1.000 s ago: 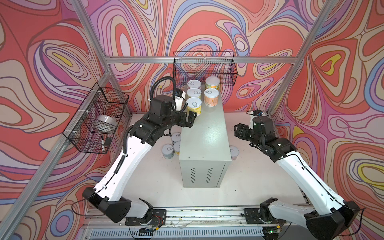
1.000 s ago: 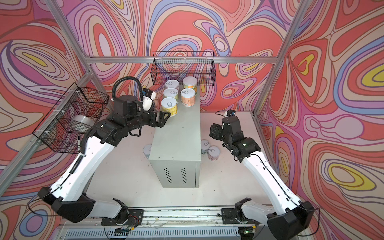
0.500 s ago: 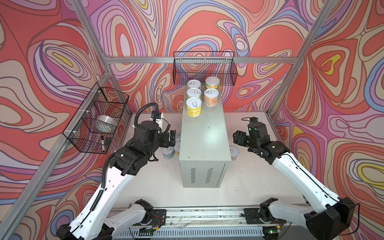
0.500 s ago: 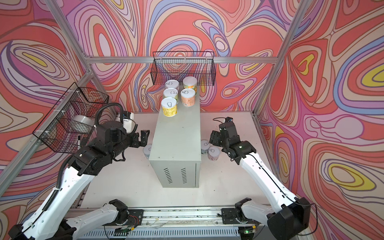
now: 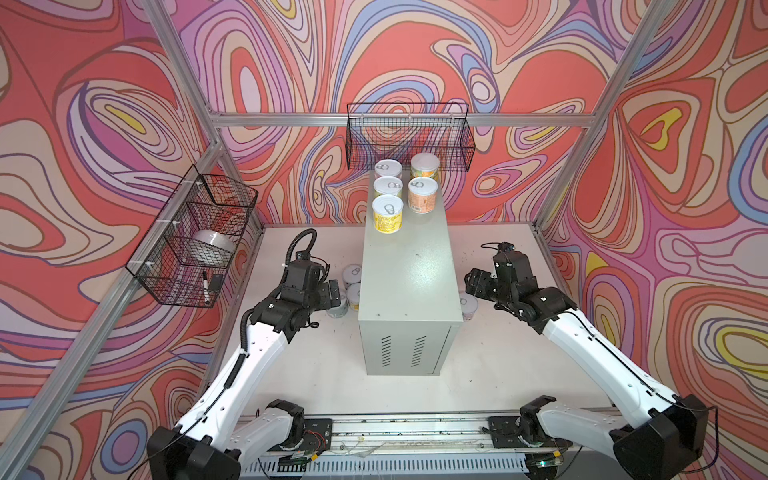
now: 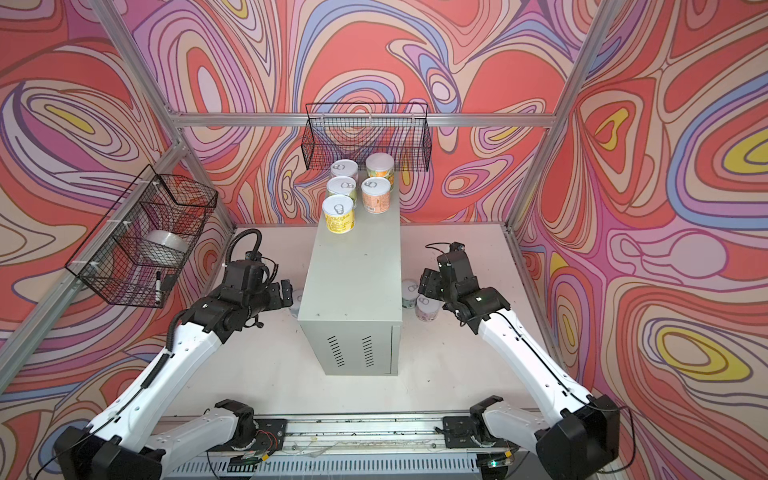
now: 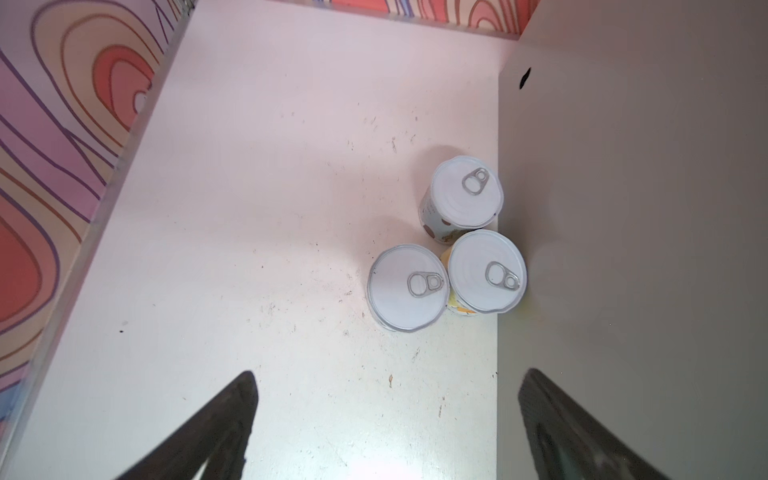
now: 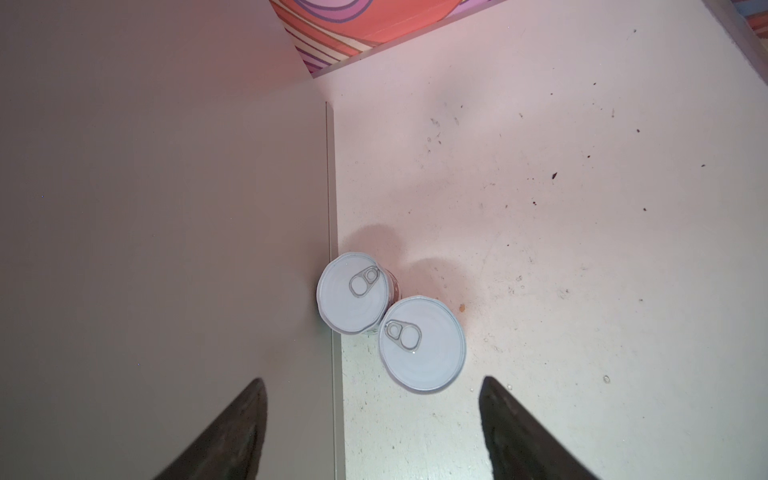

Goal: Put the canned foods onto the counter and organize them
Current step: 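Lower the left gripper over the light-blue dotted can on the floor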

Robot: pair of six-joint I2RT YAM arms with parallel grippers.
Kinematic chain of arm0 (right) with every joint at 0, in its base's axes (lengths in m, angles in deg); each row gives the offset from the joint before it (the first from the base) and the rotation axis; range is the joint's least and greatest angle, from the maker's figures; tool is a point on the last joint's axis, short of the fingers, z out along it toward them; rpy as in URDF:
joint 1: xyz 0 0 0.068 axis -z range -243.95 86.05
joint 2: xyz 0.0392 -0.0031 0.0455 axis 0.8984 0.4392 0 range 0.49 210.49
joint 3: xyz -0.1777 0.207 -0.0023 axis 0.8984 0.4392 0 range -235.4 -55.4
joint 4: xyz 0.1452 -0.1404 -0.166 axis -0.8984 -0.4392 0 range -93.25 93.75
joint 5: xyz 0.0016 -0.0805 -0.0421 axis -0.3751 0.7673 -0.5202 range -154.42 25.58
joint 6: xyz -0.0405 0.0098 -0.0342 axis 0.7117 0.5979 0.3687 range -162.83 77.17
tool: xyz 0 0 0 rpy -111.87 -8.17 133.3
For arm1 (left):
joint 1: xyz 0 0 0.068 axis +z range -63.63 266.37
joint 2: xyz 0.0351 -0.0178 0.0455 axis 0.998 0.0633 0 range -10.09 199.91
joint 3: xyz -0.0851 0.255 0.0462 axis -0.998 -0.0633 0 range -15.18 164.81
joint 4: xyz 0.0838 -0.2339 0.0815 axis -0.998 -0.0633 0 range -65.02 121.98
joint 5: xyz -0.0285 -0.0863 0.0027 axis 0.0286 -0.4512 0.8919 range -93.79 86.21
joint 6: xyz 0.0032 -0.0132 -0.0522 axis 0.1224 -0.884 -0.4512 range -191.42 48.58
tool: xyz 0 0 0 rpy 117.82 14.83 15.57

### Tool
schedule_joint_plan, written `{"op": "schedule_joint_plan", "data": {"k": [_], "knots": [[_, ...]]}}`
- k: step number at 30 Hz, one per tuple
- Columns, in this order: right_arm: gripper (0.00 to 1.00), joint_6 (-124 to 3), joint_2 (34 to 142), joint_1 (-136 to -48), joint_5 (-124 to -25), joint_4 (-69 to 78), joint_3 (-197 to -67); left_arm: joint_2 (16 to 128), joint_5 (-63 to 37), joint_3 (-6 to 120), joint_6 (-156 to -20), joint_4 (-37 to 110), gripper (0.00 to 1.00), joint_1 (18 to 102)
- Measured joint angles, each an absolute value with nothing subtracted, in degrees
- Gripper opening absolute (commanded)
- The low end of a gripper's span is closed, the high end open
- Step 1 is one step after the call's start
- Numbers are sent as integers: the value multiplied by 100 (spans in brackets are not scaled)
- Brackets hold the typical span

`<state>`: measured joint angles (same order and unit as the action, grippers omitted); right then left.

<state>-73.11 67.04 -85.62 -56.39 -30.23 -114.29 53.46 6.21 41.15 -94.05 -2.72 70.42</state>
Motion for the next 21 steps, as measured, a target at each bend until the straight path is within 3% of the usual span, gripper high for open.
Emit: {"op": "schedule_joint_plan", "data": {"k": [21], "knots": [[83, -7401, 6894, -8562, -5890, -2750, -11244, 6503, 135, 3298, -9873, 839, 100, 7101]]}}
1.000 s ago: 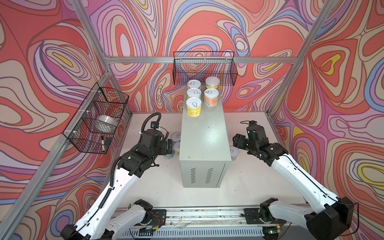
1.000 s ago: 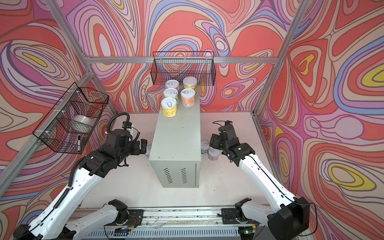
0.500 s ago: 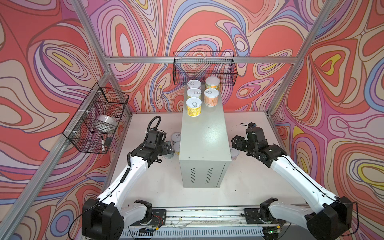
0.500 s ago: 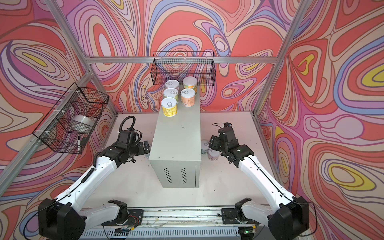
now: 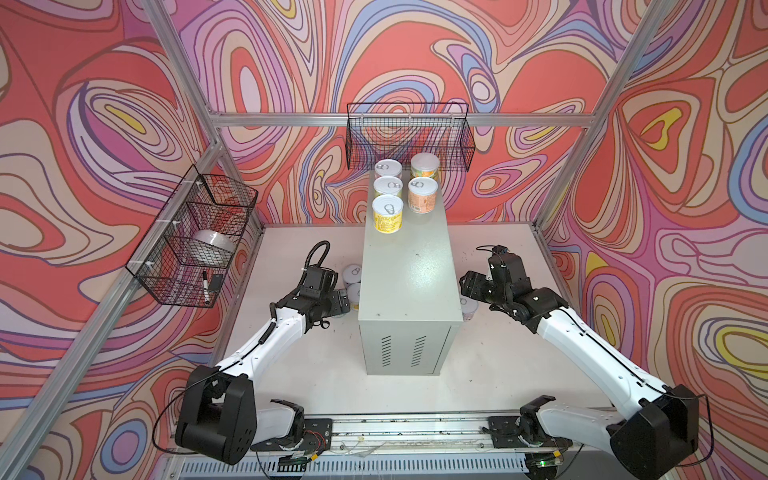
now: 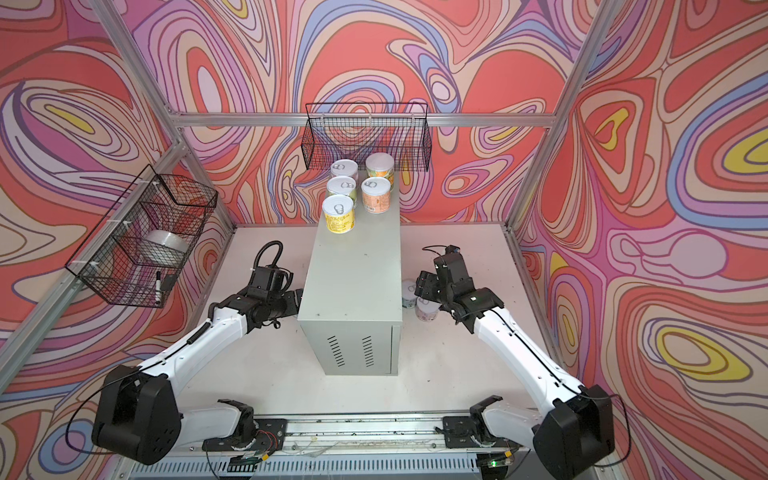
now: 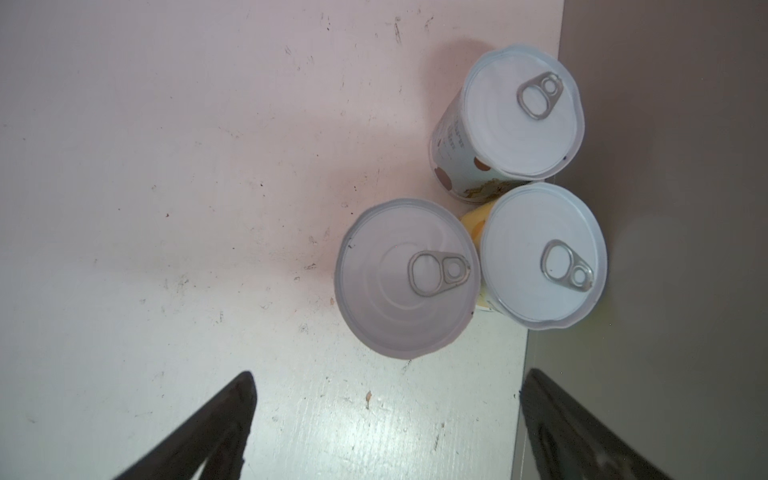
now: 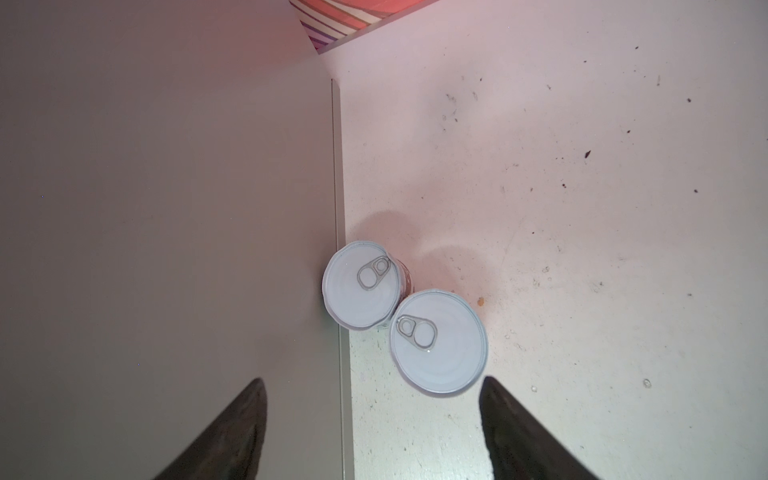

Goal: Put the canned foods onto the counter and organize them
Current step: 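Lower the left gripper over the light-blue dotted can on the floor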

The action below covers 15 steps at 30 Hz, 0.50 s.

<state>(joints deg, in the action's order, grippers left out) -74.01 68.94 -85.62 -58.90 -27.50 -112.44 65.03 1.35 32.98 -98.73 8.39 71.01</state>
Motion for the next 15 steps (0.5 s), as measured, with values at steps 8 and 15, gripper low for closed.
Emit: {"op": "schedule_joint_plan", "data": {"k": [8, 15], "knots": [[83, -7401, 7008, -8562, -5945, -2693, -11235, 6750, 98, 3291, -9890, 1101, 97, 7101], [83, -7399, 7097, -8562, -5967, -2634, -11235, 7027, 216, 3291, -9890, 1127, 95, 7101]]}}
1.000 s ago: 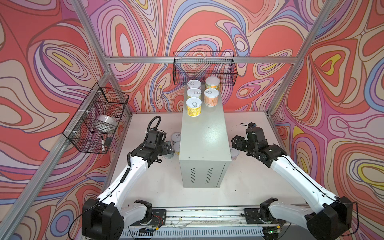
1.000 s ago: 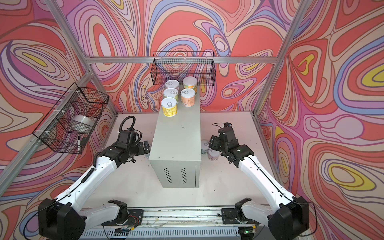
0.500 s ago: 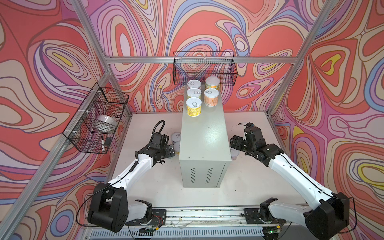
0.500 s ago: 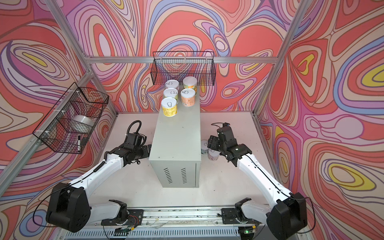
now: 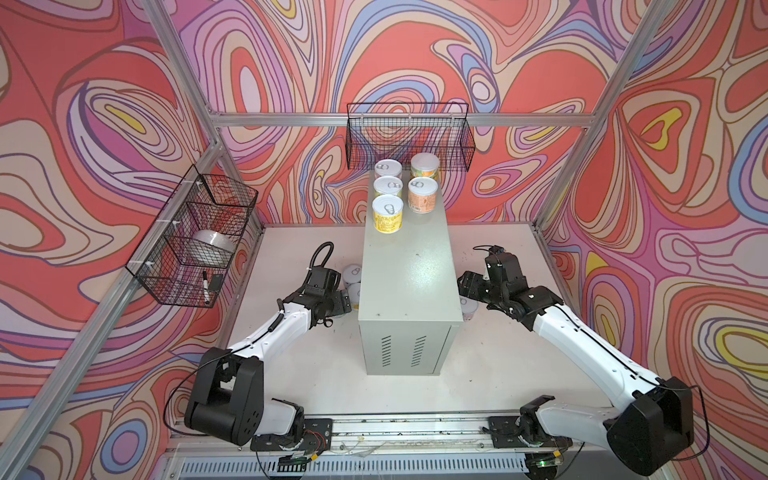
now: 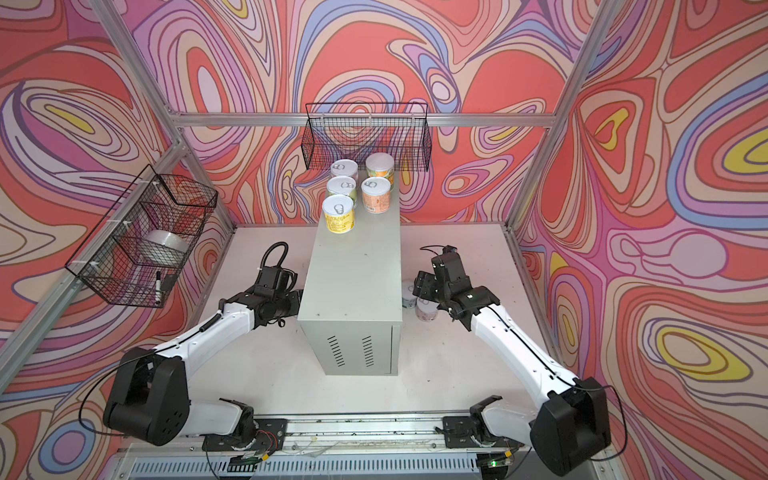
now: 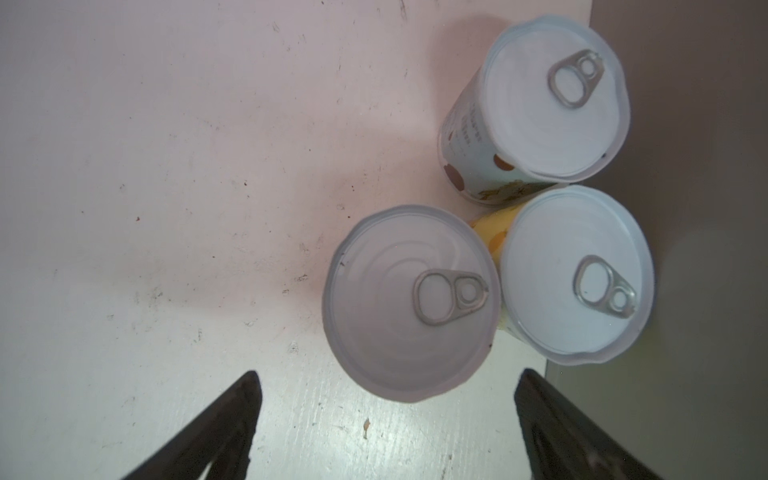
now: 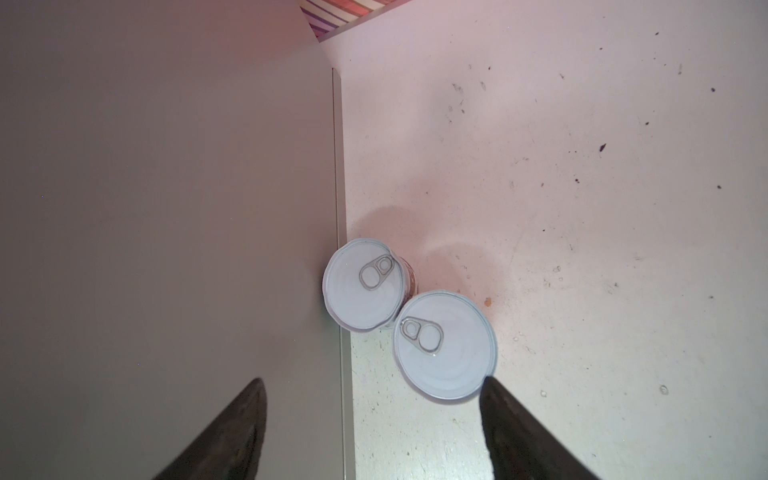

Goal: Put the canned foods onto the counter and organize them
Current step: 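Lower the left gripper over the light-blue dotted can on the floor, then close the left gripper around the light-blue dotted can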

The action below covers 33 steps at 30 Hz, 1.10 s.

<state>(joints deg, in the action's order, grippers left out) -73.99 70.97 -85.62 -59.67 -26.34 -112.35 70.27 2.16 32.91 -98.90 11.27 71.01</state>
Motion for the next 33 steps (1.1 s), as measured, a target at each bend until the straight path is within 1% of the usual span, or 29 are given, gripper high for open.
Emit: {"op": "schedule_joint_plan", "data": {"k": [9, 23, 27, 33], "knots": [[83, -7397, 7178, -8562, -5980, -2617, -11235, 7320, 325, 3304, -9892, 1254, 94, 7099], [83, -7377, 7268, -8562, -5978, -2577, -11235, 8133, 623, 3691, -9912, 1516, 94, 7101], [83, -7379, 7294, -8562, -5976, -2566, -11235, 8437, 684, 3792, -9958, 1560, 91, 7101], [83, -7379, 7370, -8562, -5976, -2538, -11235, 8645, 714, 3807, -10043, 1612, 79, 7108]]}}
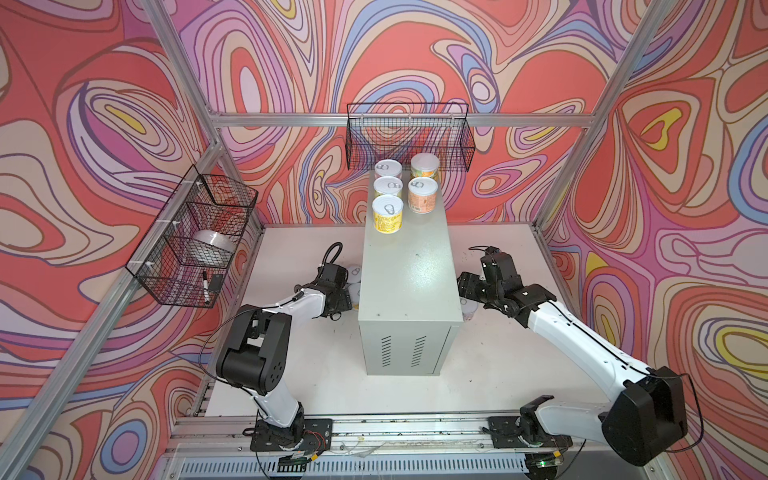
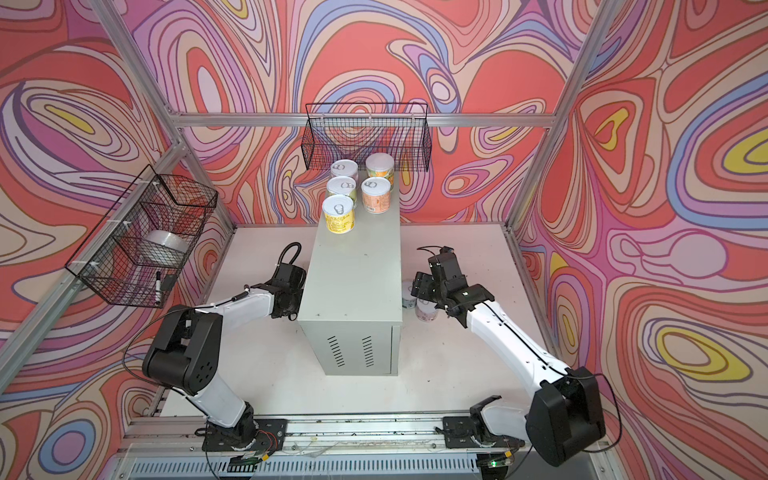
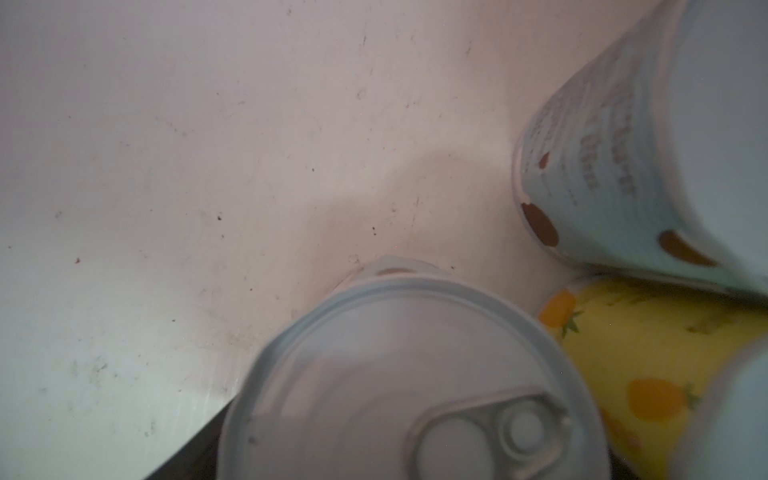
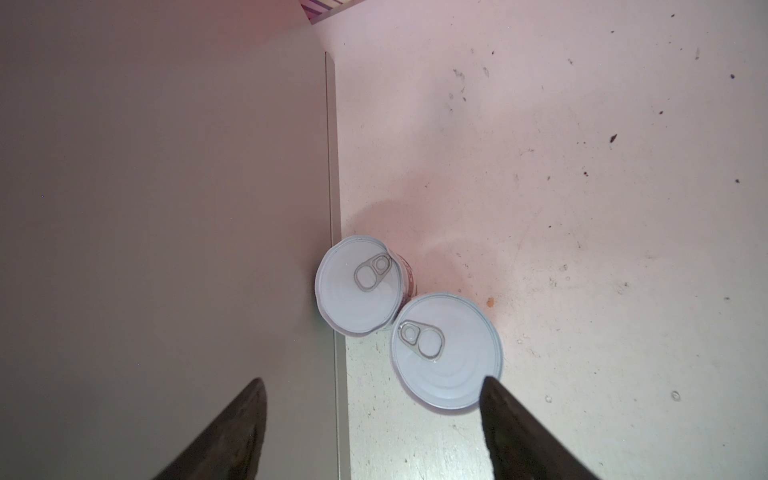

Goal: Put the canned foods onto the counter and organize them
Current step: 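Close the left gripper around the light-blue dotted can, then lift the light-blue can with the left gripper up over the cabinet top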

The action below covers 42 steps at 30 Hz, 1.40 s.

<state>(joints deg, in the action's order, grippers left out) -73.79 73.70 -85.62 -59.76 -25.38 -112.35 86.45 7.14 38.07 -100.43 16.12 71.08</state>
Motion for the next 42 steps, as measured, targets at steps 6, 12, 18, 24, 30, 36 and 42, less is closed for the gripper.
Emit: {"op": "schedule_joint_plan", "data": {"k": [6, 12, 18, 24, 30, 36, 42], "knots": [[83, -7379, 7434, -8562, -5973, -2536, -11235, 8813, 787, 3986, -10091, 1621, 56, 7110], [83, -7379, 7453, -8562, -5976, -2533, -11233, 8889, 813, 4060, -10082, 1678, 24, 7110], [83, -7379, 7475, -8562, -5978, -2472, -11215, 8892, 808, 4060, -10082, 1678, 0, 7112], [83, -7379, 7519, -8562, -5980, -2426, -11195, 8723, 780, 3879, -10085, 1693, 0, 7112], [83, -7379, 7519, -8562, -6000, -2391, -11163, 7877, 655, 3306, -10100, 1354, 0, 7108], [83, -7377, 7519, -8562, -6004, -2396, -11158, 6680, 607, 3322, -10096, 559, 0, 7099], [83, -7351, 7473, -8562, -5995, -2413, -11136, 5528, 402, 4183, -9875, -853, 0, 7097]]}}
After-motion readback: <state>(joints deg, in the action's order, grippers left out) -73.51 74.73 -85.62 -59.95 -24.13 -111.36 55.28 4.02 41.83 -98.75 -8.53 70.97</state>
